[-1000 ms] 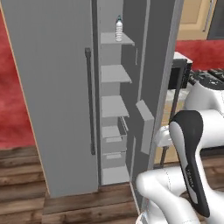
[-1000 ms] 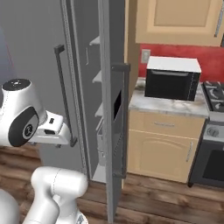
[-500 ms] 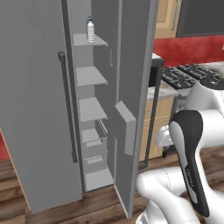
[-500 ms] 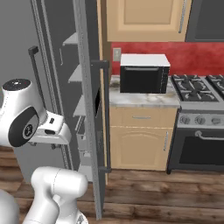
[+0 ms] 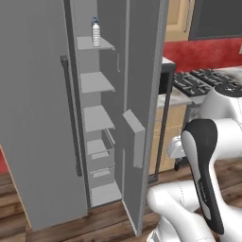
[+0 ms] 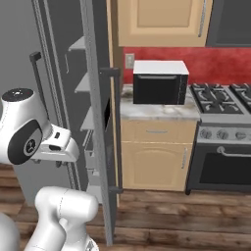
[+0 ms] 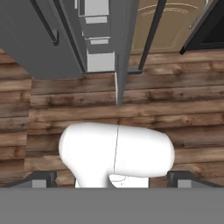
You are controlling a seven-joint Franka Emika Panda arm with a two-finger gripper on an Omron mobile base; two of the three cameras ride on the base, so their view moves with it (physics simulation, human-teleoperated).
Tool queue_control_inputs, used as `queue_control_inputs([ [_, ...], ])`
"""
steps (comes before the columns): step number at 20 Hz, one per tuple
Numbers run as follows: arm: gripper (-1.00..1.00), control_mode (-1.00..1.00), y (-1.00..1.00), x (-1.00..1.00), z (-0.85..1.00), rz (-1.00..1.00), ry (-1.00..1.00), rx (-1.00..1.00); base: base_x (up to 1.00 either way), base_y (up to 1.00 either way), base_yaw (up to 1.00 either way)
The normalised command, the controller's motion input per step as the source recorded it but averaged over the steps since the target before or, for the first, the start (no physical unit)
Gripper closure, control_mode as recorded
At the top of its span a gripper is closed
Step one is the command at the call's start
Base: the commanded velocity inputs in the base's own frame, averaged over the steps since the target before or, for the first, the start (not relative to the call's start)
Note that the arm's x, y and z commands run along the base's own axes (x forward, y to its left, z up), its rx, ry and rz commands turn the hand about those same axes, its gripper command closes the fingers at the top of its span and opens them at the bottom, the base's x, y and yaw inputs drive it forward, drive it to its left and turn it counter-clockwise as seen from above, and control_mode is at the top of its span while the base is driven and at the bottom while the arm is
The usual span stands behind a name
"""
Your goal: Take the bottled waters from the counter and place them in the freezer to freeze. Close the freezer door after placing the bottles.
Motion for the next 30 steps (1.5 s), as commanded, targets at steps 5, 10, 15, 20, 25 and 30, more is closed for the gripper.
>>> queue_control_inputs([
  [5,-1.0,1.0,0.0,0.0,0.0,0.0,0.0,0.0,0.01,-0.38,0.14],
  [10,-1.0,1.0,0.0,0.0,0.0,0.0,0.0,0.0,0.01,-0.37,0.13],
  [15,-1.0,1.0,0.0,0.0,0.0,0.0,0.0,0.0,0.0,-0.01,0.03],
  [20,-1.0,1.0,0.0,0.0,0.0,0.0,0.0,0.0,0.07,0.04,0.08],
  [25,-1.0,1.0,0.0,0.0,0.0,0.0,0.0,0.0,0.22,0.0,0.09],
  [30,-1.0,1.0,0.0,0.0,0.0,0.0,0.0,0.0,0.33,-0.01,0.04],
])
